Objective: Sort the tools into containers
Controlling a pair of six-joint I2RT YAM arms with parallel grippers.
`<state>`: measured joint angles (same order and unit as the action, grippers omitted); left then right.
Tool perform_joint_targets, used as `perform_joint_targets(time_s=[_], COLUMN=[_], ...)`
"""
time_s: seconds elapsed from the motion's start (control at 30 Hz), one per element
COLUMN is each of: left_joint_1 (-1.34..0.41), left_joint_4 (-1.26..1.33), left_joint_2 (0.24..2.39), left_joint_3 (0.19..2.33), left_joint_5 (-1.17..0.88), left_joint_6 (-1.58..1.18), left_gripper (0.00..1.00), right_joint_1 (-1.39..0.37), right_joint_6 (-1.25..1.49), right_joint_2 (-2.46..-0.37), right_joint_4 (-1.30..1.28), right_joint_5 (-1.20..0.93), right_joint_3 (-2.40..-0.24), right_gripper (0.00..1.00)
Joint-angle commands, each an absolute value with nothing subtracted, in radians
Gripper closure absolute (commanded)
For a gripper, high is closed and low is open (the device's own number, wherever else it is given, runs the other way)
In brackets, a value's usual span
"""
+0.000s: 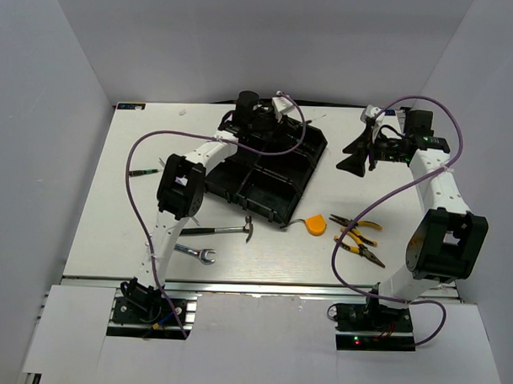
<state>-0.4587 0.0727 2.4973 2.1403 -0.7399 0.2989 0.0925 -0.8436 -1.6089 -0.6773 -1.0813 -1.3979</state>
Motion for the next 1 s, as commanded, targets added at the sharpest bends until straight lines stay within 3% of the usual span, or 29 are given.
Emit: perform_joint_targets(time_s=[0.0, 0.43, 0.73, 0.97], left_joint_1=[-0.468, -0.468, -0.468, -0.469], left_joint_4=[0.071, 0.031, 0.026, 0.026], left_joint_2=[2.496, 2.471, 2.461, 2.450], left_joint_3=[2.166, 2.086, 2.079, 2.075], left_joint_5=[-0.726, -0.644, -0.615, -0.606], left_joint_6=[0.354, 0.440, 0.433, 0.420], left_gripper=[1.00, 0.96, 0.64, 0.45], right_joint_1=[0.103, 0.109, 0.110, 0.110], right_joint_6=[-0.838, -0.824, -0.813, -0.813], right_joint_2=[-1.588, -1.592, -1.583, -1.575], right_joint_4=[-0.661, -0.650, -0.647, -0.646], right_joint_5=[-1.117, -1.132, -1.141, -1.141], right_joint_3=[-1.391, -1.381, -1.367, -1.361], right_gripper=[0.30, 0.30, 0.30, 0.30])
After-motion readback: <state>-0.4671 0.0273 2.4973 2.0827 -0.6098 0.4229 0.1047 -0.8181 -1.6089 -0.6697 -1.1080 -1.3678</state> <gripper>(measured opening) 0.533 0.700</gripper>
